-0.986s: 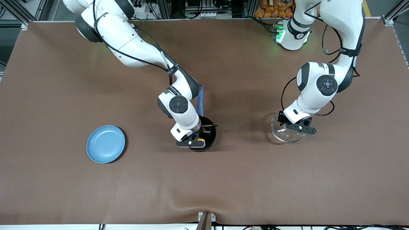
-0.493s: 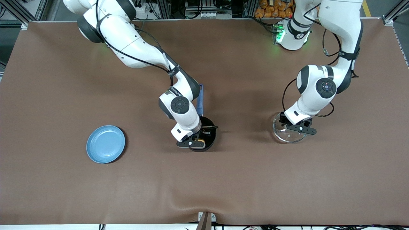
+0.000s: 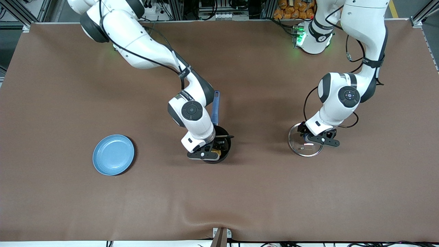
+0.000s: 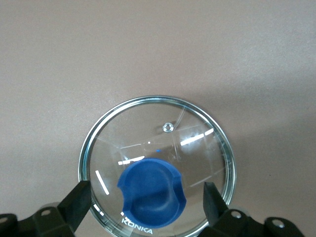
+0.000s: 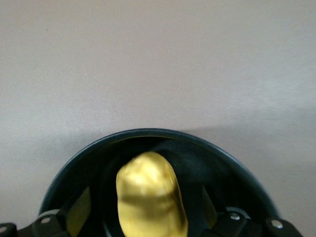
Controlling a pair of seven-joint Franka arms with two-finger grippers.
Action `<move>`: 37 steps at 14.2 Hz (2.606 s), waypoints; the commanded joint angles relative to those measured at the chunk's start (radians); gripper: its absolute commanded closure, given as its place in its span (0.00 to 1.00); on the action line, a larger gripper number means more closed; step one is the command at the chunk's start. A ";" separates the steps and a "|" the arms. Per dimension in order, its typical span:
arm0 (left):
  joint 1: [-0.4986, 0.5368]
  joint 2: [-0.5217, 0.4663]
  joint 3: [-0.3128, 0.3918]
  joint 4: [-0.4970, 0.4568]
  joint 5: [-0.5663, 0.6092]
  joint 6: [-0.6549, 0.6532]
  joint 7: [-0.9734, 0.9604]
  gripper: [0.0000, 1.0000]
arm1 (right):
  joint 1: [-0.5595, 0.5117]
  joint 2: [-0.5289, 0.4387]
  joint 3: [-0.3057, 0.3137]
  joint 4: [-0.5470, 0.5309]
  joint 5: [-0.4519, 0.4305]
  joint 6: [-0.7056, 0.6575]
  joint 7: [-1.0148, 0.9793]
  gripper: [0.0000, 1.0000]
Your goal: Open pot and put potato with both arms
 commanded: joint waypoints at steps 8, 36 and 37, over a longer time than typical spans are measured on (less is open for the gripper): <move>0.011 -0.184 -0.003 0.306 0.010 -0.483 0.027 0.00 | -0.153 -0.338 -0.009 -0.032 -0.020 -0.425 -0.053 0.00; 0.417 -0.307 -0.396 0.718 0.197 -1.028 -0.175 0.00 | -0.657 -0.960 -0.107 -0.381 0.155 -0.722 -0.917 0.00; 0.417 -0.307 -0.396 0.718 0.197 -1.028 -0.175 0.00 | -0.655 -0.966 -0.107 -0.386 0.156 -0.722 -0.917 0.00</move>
